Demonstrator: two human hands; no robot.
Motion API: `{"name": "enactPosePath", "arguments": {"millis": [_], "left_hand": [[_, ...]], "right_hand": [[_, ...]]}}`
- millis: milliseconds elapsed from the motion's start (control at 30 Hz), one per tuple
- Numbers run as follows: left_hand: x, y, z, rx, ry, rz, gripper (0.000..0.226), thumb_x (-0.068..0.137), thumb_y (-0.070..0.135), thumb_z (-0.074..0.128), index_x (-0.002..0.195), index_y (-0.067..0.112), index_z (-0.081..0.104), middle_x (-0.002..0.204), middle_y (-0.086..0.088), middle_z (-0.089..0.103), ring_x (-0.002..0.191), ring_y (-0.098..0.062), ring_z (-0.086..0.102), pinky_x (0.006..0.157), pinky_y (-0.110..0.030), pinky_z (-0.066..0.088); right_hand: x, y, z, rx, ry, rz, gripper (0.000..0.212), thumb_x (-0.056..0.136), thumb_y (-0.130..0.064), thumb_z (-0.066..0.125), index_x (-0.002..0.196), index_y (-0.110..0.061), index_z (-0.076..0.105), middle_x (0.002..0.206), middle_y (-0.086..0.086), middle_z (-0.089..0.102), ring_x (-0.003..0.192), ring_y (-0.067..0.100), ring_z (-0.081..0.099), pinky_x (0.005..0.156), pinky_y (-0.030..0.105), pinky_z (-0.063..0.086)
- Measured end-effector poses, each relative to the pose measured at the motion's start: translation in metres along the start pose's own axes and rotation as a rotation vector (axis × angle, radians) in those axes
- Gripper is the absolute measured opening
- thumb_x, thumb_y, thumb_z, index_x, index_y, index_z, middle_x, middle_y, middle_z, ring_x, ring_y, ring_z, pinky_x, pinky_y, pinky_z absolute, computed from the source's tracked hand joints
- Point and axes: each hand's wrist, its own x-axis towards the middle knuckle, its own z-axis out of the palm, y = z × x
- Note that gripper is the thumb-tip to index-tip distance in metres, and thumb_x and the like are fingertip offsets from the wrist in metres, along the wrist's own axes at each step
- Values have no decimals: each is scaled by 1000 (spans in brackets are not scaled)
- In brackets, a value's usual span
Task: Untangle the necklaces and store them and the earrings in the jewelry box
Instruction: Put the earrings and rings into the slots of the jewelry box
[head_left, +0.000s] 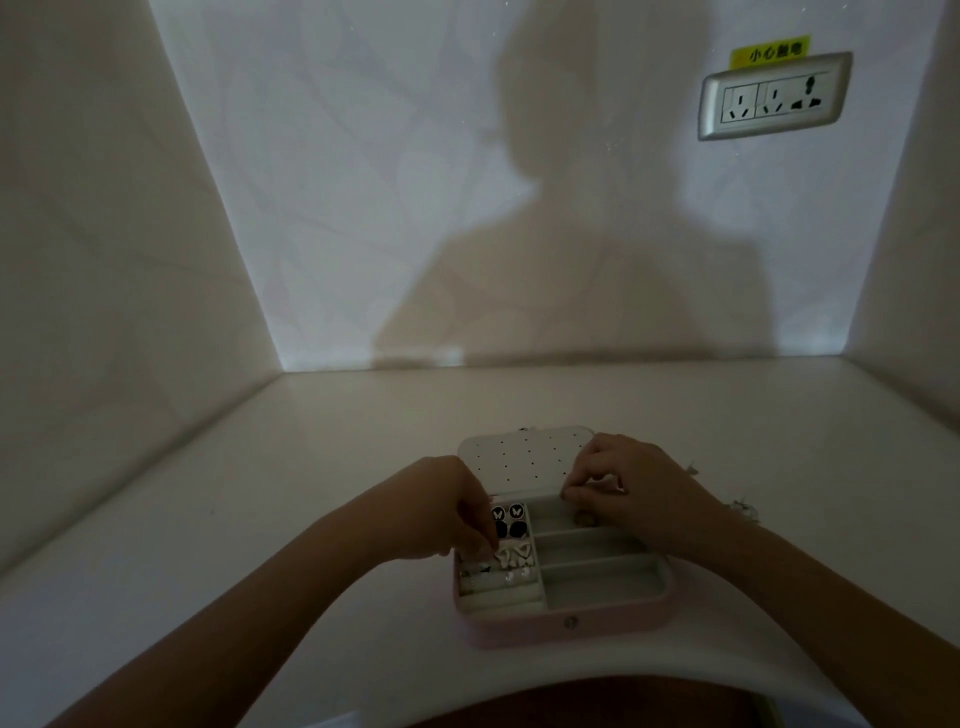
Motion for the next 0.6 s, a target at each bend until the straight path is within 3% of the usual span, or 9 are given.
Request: {"name": "enactPosePath", "arguments": {"millis": [133,300,467,600], "left_hand": [[1,2,-1,15,11,-5,20,80,20,71,100,20,73,99,7,69,69,1,54,60,-9,40],[3,1,-1,45,27,-41,21,81,23,69,102,20,73,81,11,60,67,1,48,59,-10,33],[6,-2,-3,10,-19,-65,25,81,22,69,105,15,72,106,1,69,82,-5,55,73,-16,41],[5,-1,-3,-3,-33,-59,25,82,21,69,106,13,71,107,0,69,71,1,52,59,-6,38]], "right_hand": [[0,0,0,7,-1,-8,8,85,-22,67,87,-16,72,91,-7,56,84,4,53,70,5,39],[0,1,-1,-20,2,-7,8,86,-24,65,88,-20,72,91,-10,56,87,6,52,69,7,38],[0,2,-1,-40,-6,-10,9,88,-24,64,89,-20,71,92,-10,56,87,6,52,72,9,37],[0,4,-1,-65,-17,-27,9,88,-23,63,89,-20,72,89,-11,55,84,5,51,71,9,36]]}}
